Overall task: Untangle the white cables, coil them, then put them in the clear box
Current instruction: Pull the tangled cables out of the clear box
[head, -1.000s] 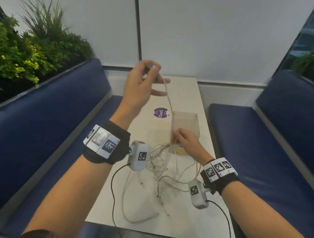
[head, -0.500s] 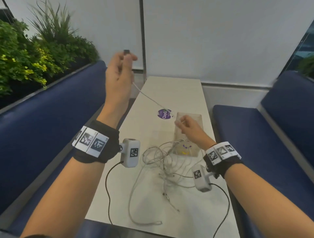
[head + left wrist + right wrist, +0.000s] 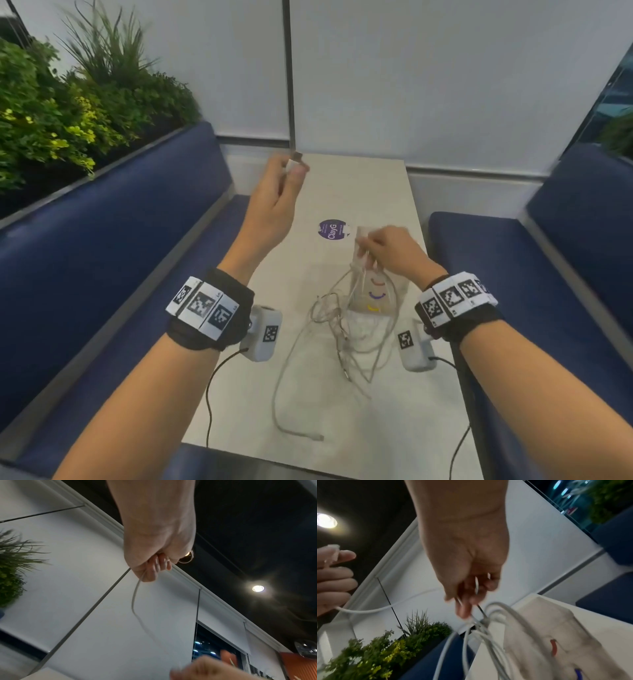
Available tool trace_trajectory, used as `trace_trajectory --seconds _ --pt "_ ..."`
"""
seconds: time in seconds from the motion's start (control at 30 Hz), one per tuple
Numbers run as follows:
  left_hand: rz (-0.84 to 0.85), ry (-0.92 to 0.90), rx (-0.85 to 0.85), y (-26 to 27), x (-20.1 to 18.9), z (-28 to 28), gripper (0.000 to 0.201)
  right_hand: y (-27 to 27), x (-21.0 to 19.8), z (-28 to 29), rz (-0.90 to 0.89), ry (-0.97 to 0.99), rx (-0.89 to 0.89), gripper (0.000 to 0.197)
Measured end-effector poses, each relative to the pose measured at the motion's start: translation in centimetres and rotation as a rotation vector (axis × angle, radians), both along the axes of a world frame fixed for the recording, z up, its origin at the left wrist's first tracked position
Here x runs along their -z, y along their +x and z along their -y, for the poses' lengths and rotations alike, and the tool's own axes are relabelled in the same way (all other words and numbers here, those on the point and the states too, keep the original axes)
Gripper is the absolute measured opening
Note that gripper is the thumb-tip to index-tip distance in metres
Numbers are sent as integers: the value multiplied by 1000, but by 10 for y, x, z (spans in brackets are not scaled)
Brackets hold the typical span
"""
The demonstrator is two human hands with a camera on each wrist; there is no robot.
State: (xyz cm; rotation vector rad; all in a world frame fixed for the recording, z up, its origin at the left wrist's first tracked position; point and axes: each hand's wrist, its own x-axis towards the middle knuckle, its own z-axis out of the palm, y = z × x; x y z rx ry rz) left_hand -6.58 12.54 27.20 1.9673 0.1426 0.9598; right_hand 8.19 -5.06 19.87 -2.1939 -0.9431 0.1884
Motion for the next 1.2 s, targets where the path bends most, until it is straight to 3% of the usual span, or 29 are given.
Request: trace_trajectory --seconds 0.07,0.2,0.27,0.37,0.47,0.6,0.77,1.0,1.2 --pt "-35 45 6 2 4 -1 22 6 -6 2 -56 226 50 39" --pt "-193 118 110 5 15 1 19 7 -12 -2 -284 270 -34 41" --pt "-260 143 144 8 21 4 16 7 -14 -2 -333 373 -28 40" --pt "-314 170 123 12 29 9 21 4 -16 -2 -358 325 -63 41" --pt "-308 132 122 14 34 9 25 4 -20 0 -450 510 15 42" --pt "-370 155 177 18 42 12 11 -1 -23 -3 -544 432 -3 45" --pt "-506 190 188 28 63 19 29 -5 -23 -3 -660 532 1 48" --pt "-566 54 163 41 89 33 47 -14 -24 2 -750 536 -70 50" --pt "-561 34 170 51 93 39 21 -19 -29 7 -867 629 -89 56"
